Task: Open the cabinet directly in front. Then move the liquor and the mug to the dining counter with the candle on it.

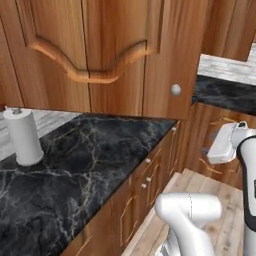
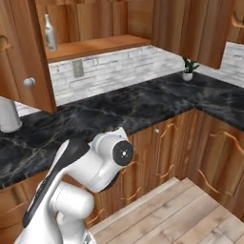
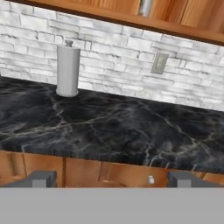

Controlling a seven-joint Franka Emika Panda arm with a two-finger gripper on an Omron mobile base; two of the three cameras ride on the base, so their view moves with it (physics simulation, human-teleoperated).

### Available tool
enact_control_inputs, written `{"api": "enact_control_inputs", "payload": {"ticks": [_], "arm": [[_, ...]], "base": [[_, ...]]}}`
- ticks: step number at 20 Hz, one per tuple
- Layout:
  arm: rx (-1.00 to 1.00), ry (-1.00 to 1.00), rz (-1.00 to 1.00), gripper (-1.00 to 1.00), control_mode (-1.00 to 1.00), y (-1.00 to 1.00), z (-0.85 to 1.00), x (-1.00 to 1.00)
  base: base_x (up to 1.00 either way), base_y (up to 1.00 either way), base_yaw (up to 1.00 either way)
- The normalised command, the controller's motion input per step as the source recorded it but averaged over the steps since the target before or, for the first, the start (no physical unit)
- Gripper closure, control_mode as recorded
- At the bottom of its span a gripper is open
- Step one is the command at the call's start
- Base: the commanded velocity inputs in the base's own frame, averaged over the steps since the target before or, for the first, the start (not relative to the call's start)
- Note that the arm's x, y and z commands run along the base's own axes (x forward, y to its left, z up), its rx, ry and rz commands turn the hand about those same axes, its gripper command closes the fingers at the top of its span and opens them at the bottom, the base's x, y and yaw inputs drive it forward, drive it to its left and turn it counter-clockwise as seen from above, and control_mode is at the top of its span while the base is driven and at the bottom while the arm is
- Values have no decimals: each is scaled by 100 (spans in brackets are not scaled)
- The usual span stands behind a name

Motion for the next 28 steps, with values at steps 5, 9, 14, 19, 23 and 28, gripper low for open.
{"api": "enact_control_inputs", "payload": {"ticks": [5,9,14,19,23,28], "arm": [[0,0,0,-100,100,0,0,0],[0,0,0,-100,100,0,0,0],[0,0,0,-100,100,0,0,0],[0,0,0,-100,100,0,0,0],[0,0,0,-100,100,0,0,0],[0,0,0,-100,100,0,0,0]], "base": [[4,-79,29],[21,-50,18],[45,7,9],[77,29,8],[98,1,38],[86,0,71]]}}
